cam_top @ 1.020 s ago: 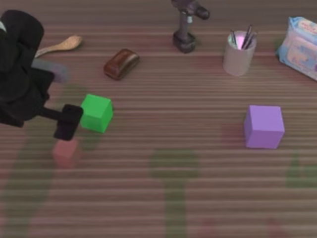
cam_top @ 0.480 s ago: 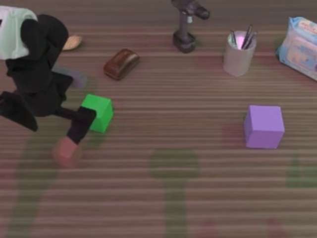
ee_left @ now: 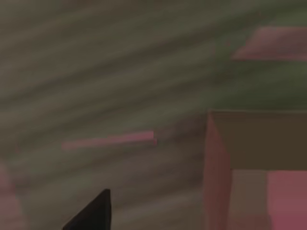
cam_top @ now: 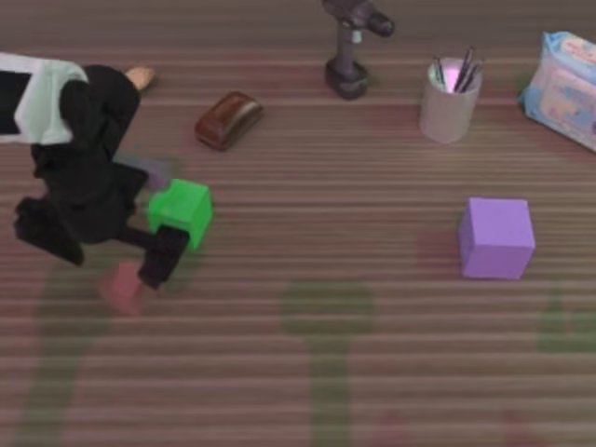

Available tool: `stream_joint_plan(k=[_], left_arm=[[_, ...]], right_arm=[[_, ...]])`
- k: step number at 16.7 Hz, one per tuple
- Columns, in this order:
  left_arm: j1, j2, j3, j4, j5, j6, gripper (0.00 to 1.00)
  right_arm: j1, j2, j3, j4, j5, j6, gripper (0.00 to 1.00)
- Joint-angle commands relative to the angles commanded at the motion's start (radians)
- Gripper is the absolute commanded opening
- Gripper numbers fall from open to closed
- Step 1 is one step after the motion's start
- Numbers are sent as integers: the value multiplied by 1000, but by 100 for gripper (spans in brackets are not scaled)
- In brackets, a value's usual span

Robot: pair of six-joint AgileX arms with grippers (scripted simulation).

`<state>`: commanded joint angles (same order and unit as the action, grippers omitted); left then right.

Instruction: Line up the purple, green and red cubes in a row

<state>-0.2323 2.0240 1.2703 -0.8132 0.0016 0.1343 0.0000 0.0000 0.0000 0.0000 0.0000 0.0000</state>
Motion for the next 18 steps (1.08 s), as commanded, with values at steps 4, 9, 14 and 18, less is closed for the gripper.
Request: stream_joint_plan(k=[4,9,14,18], left_arm=[[0,78,-67,144,1,1,100],[-1,87,-74,158,1,1,100],[-1,87,-74,158,1,1,62],[-1,87,-74,158,1,1,32]], right_arm=[[0,0,0,0,0,0,100],[0,0,0,0,0,0,100],[0,0,0,0,0,0,100],[0,0,0,0,0,0,100]])
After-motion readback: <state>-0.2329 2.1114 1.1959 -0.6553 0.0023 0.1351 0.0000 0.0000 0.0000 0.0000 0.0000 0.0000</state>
